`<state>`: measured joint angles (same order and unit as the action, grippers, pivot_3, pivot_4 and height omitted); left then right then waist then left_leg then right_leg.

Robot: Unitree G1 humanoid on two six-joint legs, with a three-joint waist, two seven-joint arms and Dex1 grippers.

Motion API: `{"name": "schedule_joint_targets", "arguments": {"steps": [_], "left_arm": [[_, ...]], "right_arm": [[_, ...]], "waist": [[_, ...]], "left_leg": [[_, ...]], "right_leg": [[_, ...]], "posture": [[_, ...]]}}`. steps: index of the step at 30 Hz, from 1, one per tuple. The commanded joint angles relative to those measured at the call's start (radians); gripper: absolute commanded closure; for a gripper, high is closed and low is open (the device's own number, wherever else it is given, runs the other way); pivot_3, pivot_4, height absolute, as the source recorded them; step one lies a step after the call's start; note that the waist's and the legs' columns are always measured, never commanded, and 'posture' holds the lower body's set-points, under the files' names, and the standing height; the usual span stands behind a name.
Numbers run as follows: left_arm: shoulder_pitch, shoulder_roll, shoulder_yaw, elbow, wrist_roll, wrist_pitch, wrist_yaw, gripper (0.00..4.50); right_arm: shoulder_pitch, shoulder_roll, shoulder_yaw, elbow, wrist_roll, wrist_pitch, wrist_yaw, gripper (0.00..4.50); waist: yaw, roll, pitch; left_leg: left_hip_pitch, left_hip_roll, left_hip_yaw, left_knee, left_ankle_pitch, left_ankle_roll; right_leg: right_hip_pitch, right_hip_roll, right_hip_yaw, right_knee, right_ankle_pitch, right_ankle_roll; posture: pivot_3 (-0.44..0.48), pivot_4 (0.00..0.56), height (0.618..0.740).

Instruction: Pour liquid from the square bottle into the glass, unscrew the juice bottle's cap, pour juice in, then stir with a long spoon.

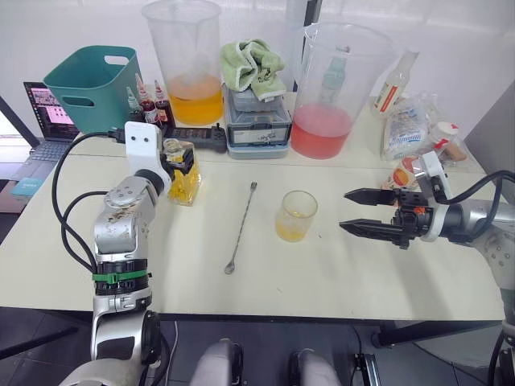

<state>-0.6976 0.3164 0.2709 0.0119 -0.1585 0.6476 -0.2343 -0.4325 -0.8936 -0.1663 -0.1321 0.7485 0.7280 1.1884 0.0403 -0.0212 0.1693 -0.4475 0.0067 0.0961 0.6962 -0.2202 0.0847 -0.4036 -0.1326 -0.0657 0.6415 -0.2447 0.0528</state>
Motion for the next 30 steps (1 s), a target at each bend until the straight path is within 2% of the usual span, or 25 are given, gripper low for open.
{"name": "schedule_joint_targets", "arguments": {"steps": [1, 3, 5, 8, 12, 18, 20, 22, 26, 30], "left_arm": [[-0.065, 0.026, 0.016, -0.072, -0.037, -0.036, -0.001, 0.01], [-0.072, 0.03, 0.016, -0.075, -0.047, -0.036, 0.0, 0.01], [-0.161, 0.071, 0.014, -0.1, -0.09, -0.03, -0.053, 0.01], [-0.211, 0.112, 0.0, -0.125, -0.139, -0.018, -0.115, 0.01], [-0.227, 0.176, -0.044, -0.214, -0.213, 0.015, -0.228, 0.01], [-0.193, 0.217, -0.043, -0.306, -0.259, 0.052, -0.236, 0.01], [-0.081, 0.277, -0.048, -0.37, -0.345, 0.098, -0.369, 0.01], [0.014, 0.32, -0.036, -0.403, -0.392, 0.097, -0.444, 0.01], [0.083, 0.364, -0.022, -0.391, -0.453, 0.108, -0.504, 0.01], [0.157, 0.43, -0.05, -0.388, -0.535, 0.117, -0.661, 0.01]], "right_arm": [[-0.021, -0.006, -0.024, -0.009, 0.003, -0.018, 0.005, 0.0], [-0.021, -0.006, -0.024, -0.01, 0.003, -0.018, 0.005, 0.0], [-0.028, -0.008, -0.023, -0.015, 0.005, -0.015, 0.004, 0.0], [-0.035, -0.008, -0.023, -0.018, 0.007, -0.013, 0.004, 0.0], [-0.042, -0.001, -0.022, -0.034, 0.018, -0.01, 0.003, 0.0], [-0.049, 0.008, -0.023, -0.045, 0.02, -0.013, -0.002, 0.0], [-0.039, 0.018, -0.026, -0.056, 0.008, -0.025, -0.026, 0.0], [-0.016, 0.02, -0.041, -0.078, 0.007, -0.025, -0.044, 0.0], [0.051, 0.006, -0.084, -0.113, 0.017, -0.018, -0.065, 0.0], [0.165, -0.002, -0.162, -0.183, 0.029, -0.002, -0.107, 0.0]], "waist": [[0.0, 0.0, 0.0], [0.0, 0.0, 0.0], [0.0, 0.0, 0.0], [-0.001, 0.0, 0.0], [-0.003, 0.0, 0.0], [-0.004, 0.0, 0.0], [-0.006, 0.001, 0.0], [-0.015, 0.002, -0.001], [-0.01, 0.0, 0.0], [-0.002, 0.001, 0.0]], "left_leg": [[0.0, 0.0, 0.0, 0.0, 0.0, 0.0], [0.0, 0.0, 0.0, 0.0, 0.0, 0.0], [0.0, 0.0, 0.0, 0.0, 0.0, 0.0], [0.0, 0.0, 0.0, 0.0, 0.0, 0.0], [0.002, 0.0, 0.001, -0.001, 0.0, 0.0], [0.002, 0.0, 0.001, -0.001, 0.0, -0.001], [0.002, 0.0, 0.001, -0.001, 0.001, -0.001], [0.003, 0.0, 0.001, -0.002, 0.001, -0.001], [0.002, 0.001, 0.001, -0.002, 0.001, -0.001], [0.002, 0.0, 0.001, -0.001, 0.0, -0.001]], "right_leg": [[0.0, 0.0, 0.0, 0.0, 0.0, 0.0], [0.0, 0.0, 0.0, 0.0, 0.0, 0.0], [0.0, 0.0, 0.0, 0.0, 0.0, 0.0], [0.0, 0.0, 0.0, 0.0, 0.0, 0.0], [0.001, 0.0, 0.0, 0.0, 0.0, 0.0], [0.001, 0.0, 0.001, 0.0, 0.0, 0.0], [0.001, 0.001, 0.001, 0.0, 0.0, 0.0], [0.001, 0.001, 0.002, 0.0, 0.0, 0.0], [0.0, 0.001, 0.0, -0.001, 0.0, 0.0], [0.002, 0.001, 0.001, -0.001, 0.0, 0.0]], "posture": [[0.0, 0.15, 0.739], [0.0, 0.15, 0.739], [0.0, 0.15, 0.739], [0.0, 0.15, 0.739], [0.0, 0.15, 0.739], [0.0, 0.15, 0.739], [0.0, 0.15, 0.739], [0.0, 0.15, 0.739], [0.0, 0.15, 0.739], [0.0, 0.15, 0.739]]}}
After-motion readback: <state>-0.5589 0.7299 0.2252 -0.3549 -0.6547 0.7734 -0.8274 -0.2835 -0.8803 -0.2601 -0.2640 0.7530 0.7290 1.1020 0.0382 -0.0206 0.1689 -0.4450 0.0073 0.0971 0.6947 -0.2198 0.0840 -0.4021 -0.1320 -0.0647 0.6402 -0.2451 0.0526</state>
